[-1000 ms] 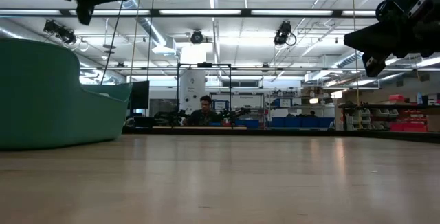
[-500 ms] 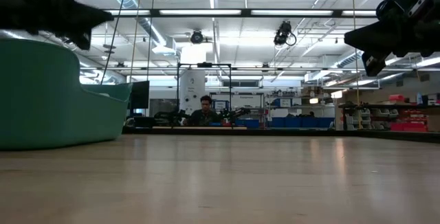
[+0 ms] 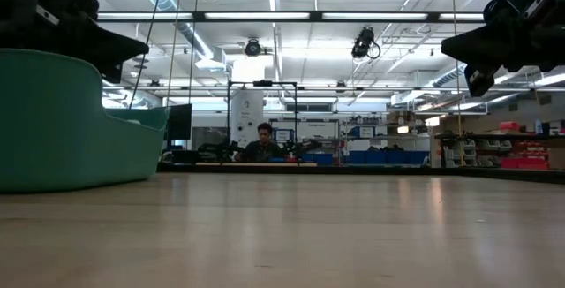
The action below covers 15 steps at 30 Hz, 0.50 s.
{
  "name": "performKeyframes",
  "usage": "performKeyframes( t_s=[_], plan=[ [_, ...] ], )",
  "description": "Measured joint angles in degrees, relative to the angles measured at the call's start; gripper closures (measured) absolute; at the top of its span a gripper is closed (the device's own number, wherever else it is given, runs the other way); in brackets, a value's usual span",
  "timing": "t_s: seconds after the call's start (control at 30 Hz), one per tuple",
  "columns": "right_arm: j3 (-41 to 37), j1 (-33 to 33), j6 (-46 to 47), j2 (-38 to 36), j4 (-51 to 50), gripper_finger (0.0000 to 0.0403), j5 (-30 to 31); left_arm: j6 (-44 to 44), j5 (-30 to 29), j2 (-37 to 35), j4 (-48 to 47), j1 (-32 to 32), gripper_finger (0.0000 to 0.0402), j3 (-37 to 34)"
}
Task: Pick and place USB-C Cables
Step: Return to Home Position
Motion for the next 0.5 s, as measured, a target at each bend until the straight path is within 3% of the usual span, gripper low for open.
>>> performKeyframes(
  t_s=[0.23,0.5],
  plan=[
    [0.00,-0.02,0.00,0.00,-0.01,0.0368,0.04,-0.73,0.00,0.23,1.82,-0.04,0.0366,-0.03],
    [0.00,-0.02,0.00,0.00,-0.01,0.0368,0.02,-0.88,-0.02,0.25,2.09,-0.04,0.0379,-0.05]
  ],
)
